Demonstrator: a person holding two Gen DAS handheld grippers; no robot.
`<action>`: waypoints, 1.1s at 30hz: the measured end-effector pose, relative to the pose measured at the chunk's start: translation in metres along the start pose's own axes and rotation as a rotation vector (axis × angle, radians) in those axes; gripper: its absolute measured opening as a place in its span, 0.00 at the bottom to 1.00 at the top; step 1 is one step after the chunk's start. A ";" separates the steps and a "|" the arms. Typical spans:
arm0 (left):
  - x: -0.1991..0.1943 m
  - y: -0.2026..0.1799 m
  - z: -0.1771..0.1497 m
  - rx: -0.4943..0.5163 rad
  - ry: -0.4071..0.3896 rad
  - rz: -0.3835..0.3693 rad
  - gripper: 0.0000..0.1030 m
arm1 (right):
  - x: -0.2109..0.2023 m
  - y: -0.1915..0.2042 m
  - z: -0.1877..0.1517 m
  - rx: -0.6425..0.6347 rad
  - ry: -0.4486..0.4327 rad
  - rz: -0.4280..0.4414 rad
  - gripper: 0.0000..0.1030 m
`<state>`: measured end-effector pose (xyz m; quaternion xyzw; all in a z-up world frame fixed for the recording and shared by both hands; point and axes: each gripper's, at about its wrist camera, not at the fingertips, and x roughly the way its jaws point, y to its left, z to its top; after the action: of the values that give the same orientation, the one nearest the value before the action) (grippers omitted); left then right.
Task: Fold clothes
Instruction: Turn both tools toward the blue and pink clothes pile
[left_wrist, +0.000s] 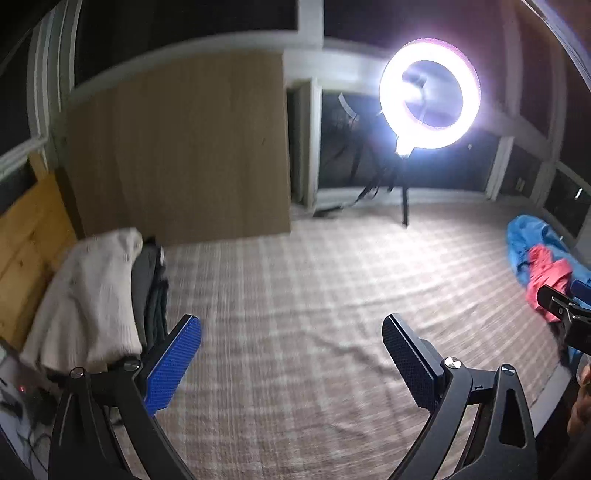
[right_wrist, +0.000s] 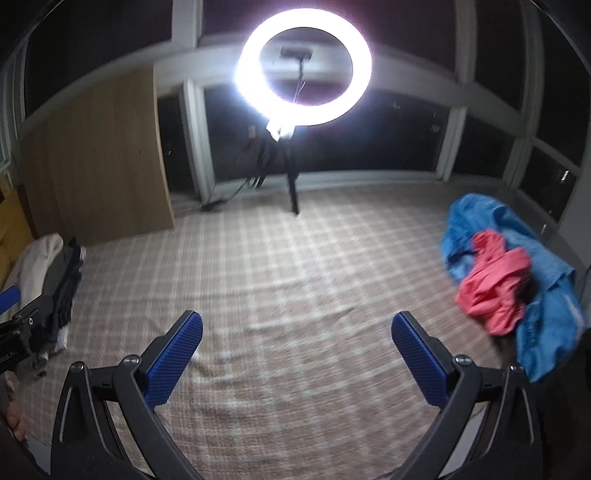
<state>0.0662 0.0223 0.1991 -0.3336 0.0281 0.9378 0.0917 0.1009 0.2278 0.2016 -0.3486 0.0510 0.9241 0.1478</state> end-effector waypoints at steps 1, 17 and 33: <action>-0.007 -0.003 0.005 0.007 -0.018 -0.006 0.96 | -0.006 -0.003 0.003 0.004 -0.012 -0.007 1.00; -0.053 -0.056 0.044 0.135 -0.171 -0.109 0.96 | -0.082 -0.057 0.027 0.075 -0.170 -0.144 1.00; -0.045 -0.135 0.074 0.186 -0.219 -0.136 0.97 | -0.066 -0.186 0.027 0.162 -0.155 -0.225 1.00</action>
<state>0.0806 0.1560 0.2860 -0.2204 0.0818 0.9536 0.1881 0.1884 0.3948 0.2666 -0.2665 0.0745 0.9188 0.2814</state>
